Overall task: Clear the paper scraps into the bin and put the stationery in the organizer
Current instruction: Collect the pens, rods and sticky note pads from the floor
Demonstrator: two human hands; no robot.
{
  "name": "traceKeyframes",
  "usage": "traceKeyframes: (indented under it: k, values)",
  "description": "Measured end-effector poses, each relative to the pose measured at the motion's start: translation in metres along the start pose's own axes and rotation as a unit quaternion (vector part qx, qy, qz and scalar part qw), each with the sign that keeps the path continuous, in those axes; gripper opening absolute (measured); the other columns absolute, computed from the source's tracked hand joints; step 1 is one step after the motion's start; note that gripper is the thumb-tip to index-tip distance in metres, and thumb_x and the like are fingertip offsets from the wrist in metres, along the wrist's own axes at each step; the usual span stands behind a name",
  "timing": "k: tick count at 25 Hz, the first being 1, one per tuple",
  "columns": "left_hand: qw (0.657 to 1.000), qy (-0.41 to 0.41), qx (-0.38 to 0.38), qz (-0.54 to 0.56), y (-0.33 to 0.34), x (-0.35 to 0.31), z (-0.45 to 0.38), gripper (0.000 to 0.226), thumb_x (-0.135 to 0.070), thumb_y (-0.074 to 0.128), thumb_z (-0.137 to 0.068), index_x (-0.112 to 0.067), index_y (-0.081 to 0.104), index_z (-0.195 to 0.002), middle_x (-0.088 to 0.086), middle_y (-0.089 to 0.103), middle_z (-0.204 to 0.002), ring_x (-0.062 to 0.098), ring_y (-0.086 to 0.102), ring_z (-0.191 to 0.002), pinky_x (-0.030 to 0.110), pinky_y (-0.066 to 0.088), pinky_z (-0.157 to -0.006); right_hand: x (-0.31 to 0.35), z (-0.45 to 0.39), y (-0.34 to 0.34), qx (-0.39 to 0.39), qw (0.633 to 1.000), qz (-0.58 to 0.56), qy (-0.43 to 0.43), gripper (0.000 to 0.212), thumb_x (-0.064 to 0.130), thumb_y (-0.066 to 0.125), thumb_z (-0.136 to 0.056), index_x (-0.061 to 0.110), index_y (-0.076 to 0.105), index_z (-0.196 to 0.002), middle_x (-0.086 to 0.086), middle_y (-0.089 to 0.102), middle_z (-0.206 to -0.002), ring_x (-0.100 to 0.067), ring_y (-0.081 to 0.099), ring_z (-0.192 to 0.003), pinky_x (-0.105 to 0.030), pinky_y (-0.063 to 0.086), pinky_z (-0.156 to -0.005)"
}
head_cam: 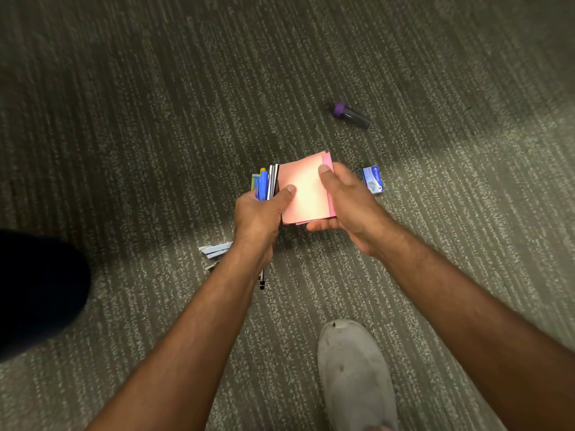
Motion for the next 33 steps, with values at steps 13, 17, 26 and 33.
traceKeyframes:
  k: [13, 17, 26, 33]
  values:
    - [0.995, -0.034, -0.080, 0.046, -0.023, -0.024, 0.047, 0.026, -0.032, 0.077, -0.087, -0.021, 0.056, -0.076, 0.000, 0.049, -0.064, 0.011, 0.033, -0.041, 0.020, 0.027, -0.041, 0.020, 0.044, -0.020, -0.066, 0.997, -0.024, -0.021, 0.053, 0.000, 0.068, -0.093, 0.019, 0.044, -0.137, 0.002, 0.066, -0.124, -0.020, 0.072, -0.102, -0.030, 0.062, -0.066]
    - [0.991, -0.101, -0.037, 0.076, -0.037, -0.065, 0.115, 0.032, -0.039, 0.074, -0.089, -0.017, 0.053, -0.081, -0.005, 0.050, -0.052, 0.011, 0.043, -0.035, 0.021, 0.035, -0.036, 0.054, 0.112, -0.018, -0.091, 0.994, -0.065, 0.018, 0.047, 0.000, 0.067, -0.094, 0.018, 0.049, -0.133, -0.002, 0.067, -0.124, -0.020, 0.073, -0.100, -0.026, 0.060, -0.065]
    - [0.968, -0.177, -0.015, 0.176, -0.043, -0.239, 0.321, 0.036, -0.044, 0.076, -0.087, -0.020, 0.050, -0.079, -0.004, 0.048, -0.053, 0.014, 0.045, -0.039, 0.023, 0.039, -0.038, 0.205, 0.327, -0.034, -0.125, 0.984, -0.124, 0.042, 0.028, 0.003, 0.065, -0.096, 0.012, 0.061, -0.122, -0.004, 0.075, -0.115, -0.024, 0.074, -0.102, -0.030, 0.058, -0.071]
    - [0.953, -0.189, -0.007, 0.237, -0.065, -0.410, 0.481, 0.041, -0.044, 0.074, -0.087, -0.021, 0.046, -0.068, -0.003, 0.042, -0.052, 0.013, 0.040, -0.040, 0.023, 0.034, -0.041, 0.353, 0.501, -0.036, -0.107, 0.982, -0.149, 0.039, 0.031, -0.003, 0.063, -0.094, 0.015, 0.063, -0.119, -0.007, 0.074, -0.117, -0.022, 0.075, -0.099, -0.034, 0.061, -0.077]
Point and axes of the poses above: each hand's wrist, its own z-axis away from the middle knuckle, its own y-axis out of the palm, x = y × z, the point moved 5 cm from there along -z, towards the middle knuckle
